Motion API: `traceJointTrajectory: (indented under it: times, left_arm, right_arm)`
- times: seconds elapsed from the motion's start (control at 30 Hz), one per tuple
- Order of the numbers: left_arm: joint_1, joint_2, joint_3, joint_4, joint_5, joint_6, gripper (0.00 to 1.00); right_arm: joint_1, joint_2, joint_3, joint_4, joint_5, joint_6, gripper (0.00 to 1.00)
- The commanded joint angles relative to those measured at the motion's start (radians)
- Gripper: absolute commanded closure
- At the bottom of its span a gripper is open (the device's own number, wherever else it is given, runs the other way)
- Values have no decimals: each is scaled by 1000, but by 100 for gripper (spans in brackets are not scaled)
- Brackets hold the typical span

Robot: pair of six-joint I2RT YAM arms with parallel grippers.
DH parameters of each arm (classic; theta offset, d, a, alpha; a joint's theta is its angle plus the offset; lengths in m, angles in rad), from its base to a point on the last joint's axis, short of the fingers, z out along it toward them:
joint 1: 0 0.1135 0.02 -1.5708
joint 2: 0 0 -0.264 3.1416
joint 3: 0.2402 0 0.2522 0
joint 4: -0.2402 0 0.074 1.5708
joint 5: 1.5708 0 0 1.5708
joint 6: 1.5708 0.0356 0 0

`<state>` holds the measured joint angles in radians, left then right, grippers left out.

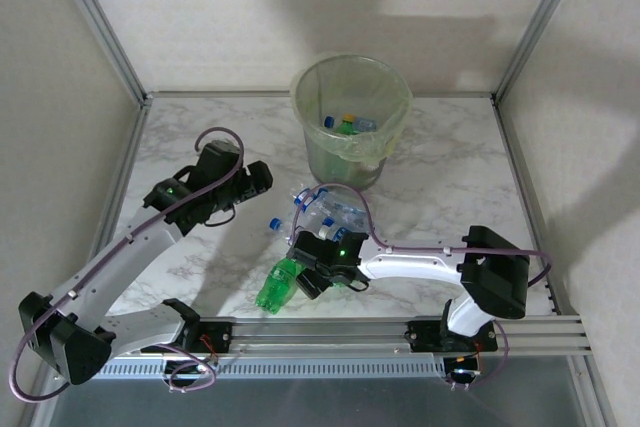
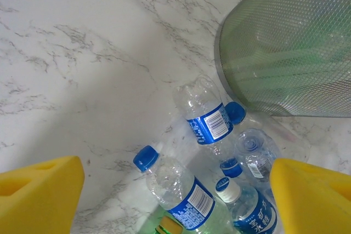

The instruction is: Put the plastic bottles in the bin

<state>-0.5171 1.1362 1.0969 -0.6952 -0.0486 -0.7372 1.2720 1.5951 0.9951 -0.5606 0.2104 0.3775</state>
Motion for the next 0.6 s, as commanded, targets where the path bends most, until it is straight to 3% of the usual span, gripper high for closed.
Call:
traceJointTrajectory:
  times: [0.0,0.27,0.57]
  left_arm:
    - [3,7,6,13,9,-4,13]
    - [3,17,-3,28,12,-10,13]
    - [3,21,-3,31,9,-4,13]
  right_arm:
    - [27,33,-45,-44,-58,37,13]
    - [26,-7,-43,-51,-83,41,12]
    - [28,14,-73,-24,-101,69,22]
